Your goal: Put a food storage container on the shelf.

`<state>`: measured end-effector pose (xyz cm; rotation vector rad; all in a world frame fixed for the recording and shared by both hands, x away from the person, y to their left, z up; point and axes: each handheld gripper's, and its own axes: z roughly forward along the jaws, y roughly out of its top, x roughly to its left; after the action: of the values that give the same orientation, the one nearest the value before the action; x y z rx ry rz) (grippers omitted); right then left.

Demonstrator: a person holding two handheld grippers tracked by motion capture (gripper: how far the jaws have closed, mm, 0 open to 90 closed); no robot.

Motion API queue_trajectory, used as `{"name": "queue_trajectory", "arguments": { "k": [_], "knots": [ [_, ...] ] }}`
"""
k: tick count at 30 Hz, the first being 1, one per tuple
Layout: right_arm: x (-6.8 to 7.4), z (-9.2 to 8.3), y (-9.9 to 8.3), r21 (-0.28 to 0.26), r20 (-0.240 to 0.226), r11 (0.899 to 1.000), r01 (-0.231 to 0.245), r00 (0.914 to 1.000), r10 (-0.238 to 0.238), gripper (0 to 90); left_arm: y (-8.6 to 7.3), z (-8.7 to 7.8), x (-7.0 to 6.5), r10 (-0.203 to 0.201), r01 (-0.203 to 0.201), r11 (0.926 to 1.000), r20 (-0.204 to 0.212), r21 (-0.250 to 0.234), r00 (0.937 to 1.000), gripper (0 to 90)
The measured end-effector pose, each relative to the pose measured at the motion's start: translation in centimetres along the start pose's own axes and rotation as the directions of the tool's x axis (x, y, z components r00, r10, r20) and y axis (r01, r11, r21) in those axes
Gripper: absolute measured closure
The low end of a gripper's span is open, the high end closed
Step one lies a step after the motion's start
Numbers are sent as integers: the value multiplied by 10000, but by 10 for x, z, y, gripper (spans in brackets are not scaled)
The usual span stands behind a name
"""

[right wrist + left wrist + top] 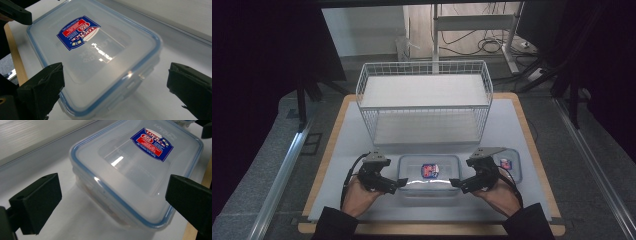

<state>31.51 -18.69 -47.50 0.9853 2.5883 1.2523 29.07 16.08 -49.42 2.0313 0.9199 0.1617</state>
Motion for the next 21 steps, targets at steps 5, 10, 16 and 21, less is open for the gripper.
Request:
{"name": "queue_trajectory", "arguments": {
  "k": [5, 10, 16, 21],
  "knots": [
    [1, 8, -2, 172, -48, 9998, 111, 9999, -110, 17, -2, 3, 0, 4, -4, 10000, 105, 61, 9999, 7],
    [2, 9, -3, 305, -93, 9995, -85, 9999, 88, 27, -2, 5, 2, -146, 141, 9997, 248, 191, 9996, 6],
    [-6, 19, -4, 516, -624, 9941, -955, 9932, 986, 24, -3, 22, 12, -1017, 941, 9937, 1370, 603, 9853, 0],
    [-10, 21, -4, 687, -907, 9884, -1352, 9858, 1412, 38, 2, 31, 16, -1373, 1243, 9888, 1790, 823, 9742, 0]
  ]
}}
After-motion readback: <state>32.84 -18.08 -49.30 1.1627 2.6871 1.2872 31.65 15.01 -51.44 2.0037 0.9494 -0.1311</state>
